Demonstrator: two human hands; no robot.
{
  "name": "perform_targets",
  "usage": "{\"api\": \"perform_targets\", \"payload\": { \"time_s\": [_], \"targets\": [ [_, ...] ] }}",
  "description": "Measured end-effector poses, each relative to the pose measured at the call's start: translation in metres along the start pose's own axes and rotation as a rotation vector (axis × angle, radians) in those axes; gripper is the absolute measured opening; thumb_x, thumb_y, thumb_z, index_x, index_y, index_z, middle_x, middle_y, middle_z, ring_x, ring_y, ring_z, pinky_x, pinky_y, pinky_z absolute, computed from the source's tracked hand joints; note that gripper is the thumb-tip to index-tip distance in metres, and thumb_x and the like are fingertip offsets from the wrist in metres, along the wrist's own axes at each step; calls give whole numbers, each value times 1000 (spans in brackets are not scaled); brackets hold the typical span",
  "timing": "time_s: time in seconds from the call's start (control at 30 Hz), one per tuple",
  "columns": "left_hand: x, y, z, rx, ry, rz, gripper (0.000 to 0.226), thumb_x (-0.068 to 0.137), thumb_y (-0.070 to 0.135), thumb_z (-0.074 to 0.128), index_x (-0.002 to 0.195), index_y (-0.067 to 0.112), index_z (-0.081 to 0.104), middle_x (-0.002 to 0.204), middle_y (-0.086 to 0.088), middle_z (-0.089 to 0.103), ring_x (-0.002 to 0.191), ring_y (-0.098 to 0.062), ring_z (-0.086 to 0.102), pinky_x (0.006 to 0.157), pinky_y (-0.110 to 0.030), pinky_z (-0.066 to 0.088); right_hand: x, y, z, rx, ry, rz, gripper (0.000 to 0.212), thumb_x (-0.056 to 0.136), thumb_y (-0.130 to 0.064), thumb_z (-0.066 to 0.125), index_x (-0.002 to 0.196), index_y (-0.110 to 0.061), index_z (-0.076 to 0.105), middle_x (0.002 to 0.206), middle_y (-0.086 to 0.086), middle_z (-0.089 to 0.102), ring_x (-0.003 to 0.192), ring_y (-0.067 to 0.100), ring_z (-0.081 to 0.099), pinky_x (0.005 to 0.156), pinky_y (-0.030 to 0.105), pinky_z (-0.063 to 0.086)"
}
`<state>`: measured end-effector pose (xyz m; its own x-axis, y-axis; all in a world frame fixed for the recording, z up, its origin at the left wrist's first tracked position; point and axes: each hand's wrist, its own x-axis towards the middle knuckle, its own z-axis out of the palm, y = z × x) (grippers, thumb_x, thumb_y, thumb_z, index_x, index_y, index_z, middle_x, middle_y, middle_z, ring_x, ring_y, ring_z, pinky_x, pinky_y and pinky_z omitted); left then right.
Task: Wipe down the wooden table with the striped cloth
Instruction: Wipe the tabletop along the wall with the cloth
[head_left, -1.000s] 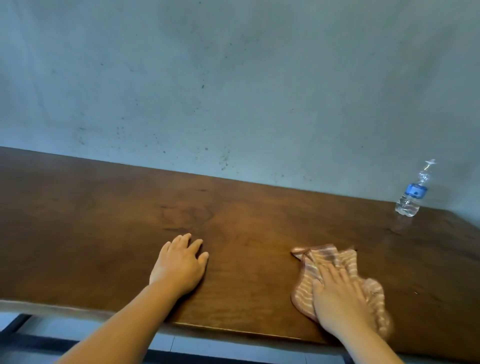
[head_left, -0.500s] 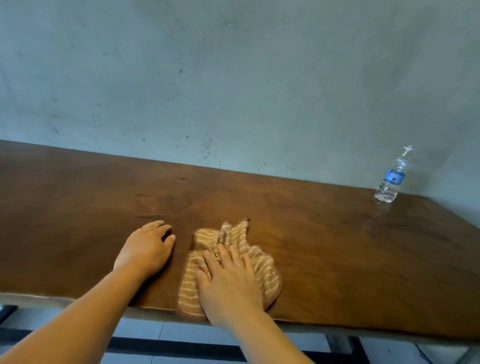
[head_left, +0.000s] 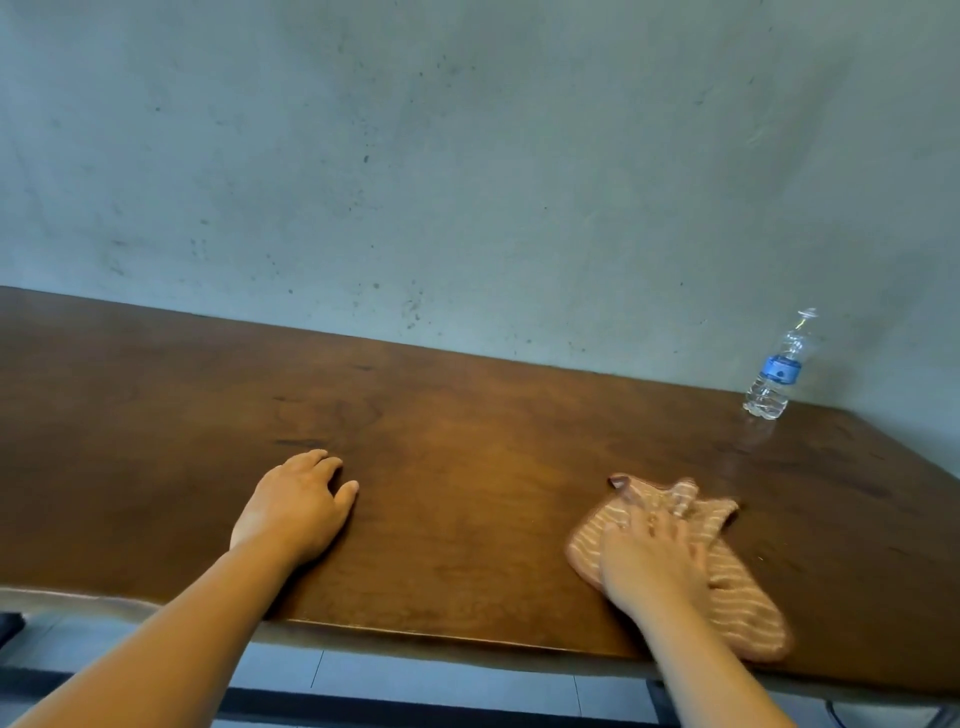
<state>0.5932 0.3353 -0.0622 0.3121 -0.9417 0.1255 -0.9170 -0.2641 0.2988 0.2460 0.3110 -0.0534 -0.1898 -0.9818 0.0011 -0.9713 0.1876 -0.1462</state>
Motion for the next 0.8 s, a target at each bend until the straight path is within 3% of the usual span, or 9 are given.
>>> {"api": "perform_targets", "payload": {
  "time_s": [0.1,0.2,0.3,0.37,0.5,0.6,0.8],
  "targets": [
    [1,-1,2,-11,5,0,58,97,54,37,146,24,38,156,4,31,142,-17,29,114,-35,27,-22,-70,8,-1,15,-144,66,99,-41,31,157,-17,13,163,14,17,148,34,14,120,50,10],
    [0,-2,2,-82,62,-30,51,96,50,43,138,22,50,148,3,43,135,-18,40,108,-36,36,-60,-141,17,50,-50,-438,62,102,-43,22,158,-21,9,165,11,6,151,30,1,121,52,-2],
    [-4,-1,2,-139,130,-49,37,96,40,48,126,20,58,126,0,60,111,-19,56,85,-34,46,-83,-157,19,60,-155,-742,59,103,-52,13,158,-30,10,166,1,0,152,23,-7,121,49,-8],
    [-5,1,2,-131,123,-35,35,96,41,49,121,21,60,118,0,62,103,-18,58,80,-34,47,-80,-139,18,74,-170,-841,60,101,-56,13,157,-33,13,166,-5,1,152,18,-7,121,48,-7],
    [-5,7,0,-77,100,-30,46,94,53,45,125,22,60,127,2,59,113,-17,56,92,-36,48,-58,-82,7,95,-202,-823,60,100,-60,13,156,-37,13,165,-14,1,151,9,-9,121,42,-10],
    [-11,29,3,-100,123,-23,46,94,53,45,123,21,61,119,4,62,105,-14,58,86,-33,50,-36,-30,-3,86,-175,-735,60,100,-61,14,156,-39,11,164,-17,1,150,7,-8,120,37,-10],
    [-27,114,27,-169,126,103,43,96,48,46,126,21,59,125,4,61,112,-14,57,94,-33,48,2,79,-10,26,-121,-503,62,98,-65,11,155,-42,9,164,-19,-2,150,6,-8,120,35,-7]
  ]
}}
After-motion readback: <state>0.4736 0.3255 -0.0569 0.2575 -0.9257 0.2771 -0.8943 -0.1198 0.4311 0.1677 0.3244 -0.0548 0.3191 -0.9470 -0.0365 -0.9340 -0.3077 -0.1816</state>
